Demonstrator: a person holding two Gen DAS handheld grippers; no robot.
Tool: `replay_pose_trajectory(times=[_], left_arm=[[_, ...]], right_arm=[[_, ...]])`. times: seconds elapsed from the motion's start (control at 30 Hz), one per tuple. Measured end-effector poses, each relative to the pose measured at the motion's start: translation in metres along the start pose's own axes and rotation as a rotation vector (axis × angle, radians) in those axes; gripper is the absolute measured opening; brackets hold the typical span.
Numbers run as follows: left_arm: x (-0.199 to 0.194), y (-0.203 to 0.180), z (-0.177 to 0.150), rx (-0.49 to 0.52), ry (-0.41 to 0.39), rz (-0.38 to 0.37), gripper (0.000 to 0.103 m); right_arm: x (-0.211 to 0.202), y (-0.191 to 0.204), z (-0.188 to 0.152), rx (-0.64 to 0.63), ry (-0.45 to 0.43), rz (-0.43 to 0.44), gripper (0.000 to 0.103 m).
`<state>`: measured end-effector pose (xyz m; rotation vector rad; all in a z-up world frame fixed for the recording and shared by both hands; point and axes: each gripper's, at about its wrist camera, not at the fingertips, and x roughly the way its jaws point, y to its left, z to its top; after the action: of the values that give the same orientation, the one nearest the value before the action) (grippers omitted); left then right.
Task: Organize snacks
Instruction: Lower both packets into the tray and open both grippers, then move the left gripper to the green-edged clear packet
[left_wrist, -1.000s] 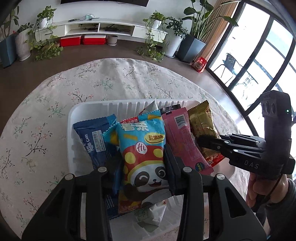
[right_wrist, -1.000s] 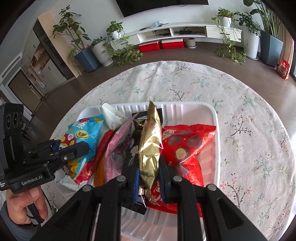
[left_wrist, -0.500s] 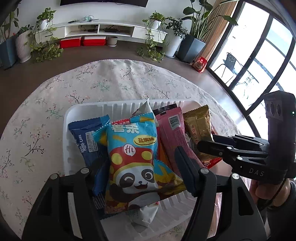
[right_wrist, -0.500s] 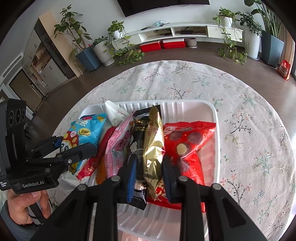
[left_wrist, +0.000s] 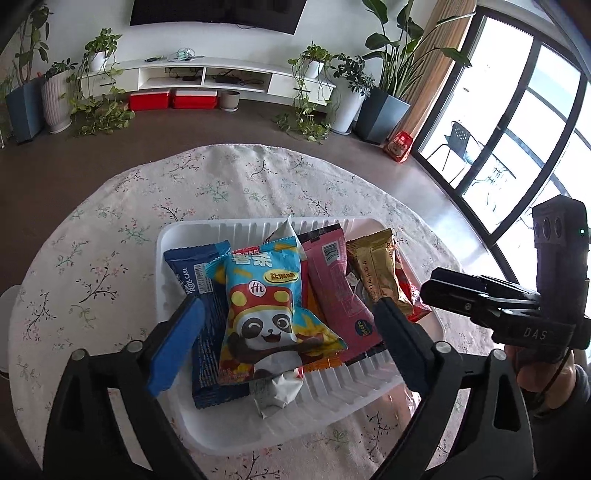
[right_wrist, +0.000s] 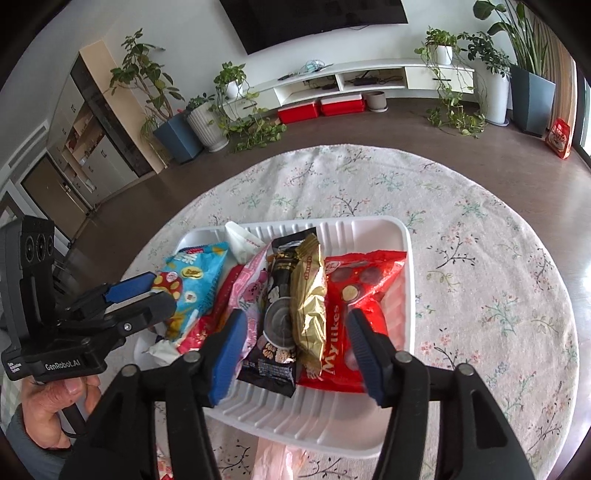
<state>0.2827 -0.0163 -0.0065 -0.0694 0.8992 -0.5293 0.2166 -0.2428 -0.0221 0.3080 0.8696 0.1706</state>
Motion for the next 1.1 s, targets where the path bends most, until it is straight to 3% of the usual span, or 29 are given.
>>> replay_pose_trajectory(times=[0.13, 0.23, 0.33, 0.47, 0.6, 0.77, 1.1], left_arm=[[-0.032, -0.003, -0.008, -0.001, -0.038, 0.013, 0.103], [-0.059, -0.008, -0.02, 0.036, -0.062, 0.038, 0.103], [-0.083, -0.015, -0.041, 0.1, -0.068, 0.134, 0.103], [-0.104, -0.007, -0.081, 0.052, -0.062, 0.203, 0.103], [-0.106, 0.002, -0.124, -0.028, -0.017, 0.277, 0.103], [-0.102, 0.027, -0.167, -0.235, 0.069, 0.316, 0.103], [-0.084, 0.006, -0.181, -0.208, 0.122, 0.31, 0.103]], right_arm=[[-0.027, -0.007, -0.007, 0.074, -0.044, 0.077, 0.079], [-0.051, -0.01, -0.016, 0.105, -0.079, 0.127, 0.084], [-0.073, -0.007, -0.032, 0.098, -0.11, 0.141, 0.088], [-0.094, -0.001, -0.063, 0.084, -0.137, 0.141, 0.091], [-0.1, -0.001, -0.098, 0.104, -0.121, 0.152, 0.092], [-0.103, 0.003, -0.133, 0.112, -0.112, 0.13, 0.092], [-0.098, 0.023, -0.17, 0.058, -0.076, 0.124, 0.092]])
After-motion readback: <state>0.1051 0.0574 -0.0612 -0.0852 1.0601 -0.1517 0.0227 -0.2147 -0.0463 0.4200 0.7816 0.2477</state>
